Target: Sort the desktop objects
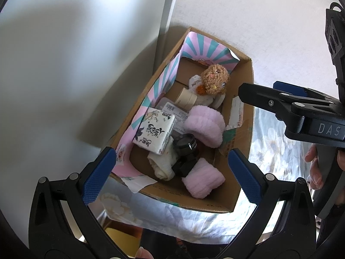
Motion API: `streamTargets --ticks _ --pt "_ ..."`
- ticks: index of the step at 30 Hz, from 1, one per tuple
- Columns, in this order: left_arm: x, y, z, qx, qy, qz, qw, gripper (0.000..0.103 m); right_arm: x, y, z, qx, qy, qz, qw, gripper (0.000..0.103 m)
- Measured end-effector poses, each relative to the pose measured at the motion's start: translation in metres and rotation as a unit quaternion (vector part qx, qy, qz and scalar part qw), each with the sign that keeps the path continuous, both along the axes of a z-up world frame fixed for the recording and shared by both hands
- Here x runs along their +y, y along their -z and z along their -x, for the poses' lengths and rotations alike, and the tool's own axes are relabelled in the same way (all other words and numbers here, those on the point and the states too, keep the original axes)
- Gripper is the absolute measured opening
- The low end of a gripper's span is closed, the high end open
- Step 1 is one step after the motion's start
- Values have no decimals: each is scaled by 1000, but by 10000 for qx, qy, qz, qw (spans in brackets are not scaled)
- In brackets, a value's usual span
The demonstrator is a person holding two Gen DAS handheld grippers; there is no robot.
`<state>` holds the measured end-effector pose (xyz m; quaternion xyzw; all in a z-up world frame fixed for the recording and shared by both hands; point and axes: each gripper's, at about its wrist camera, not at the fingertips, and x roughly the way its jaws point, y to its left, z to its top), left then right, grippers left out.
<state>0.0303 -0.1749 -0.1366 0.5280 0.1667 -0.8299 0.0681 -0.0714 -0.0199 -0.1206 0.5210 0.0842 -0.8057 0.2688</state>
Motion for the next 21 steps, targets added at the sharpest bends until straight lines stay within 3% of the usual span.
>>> streamTargets --ticks 17,21 --pt "0 3 3 -26 -46 -9 10000 103 0 2 -4 -1 1 -15 10000 100" --pt "1 1 7 -10 -11 29 10000 103 0 -2 -8 56 234 -24 9997 100"
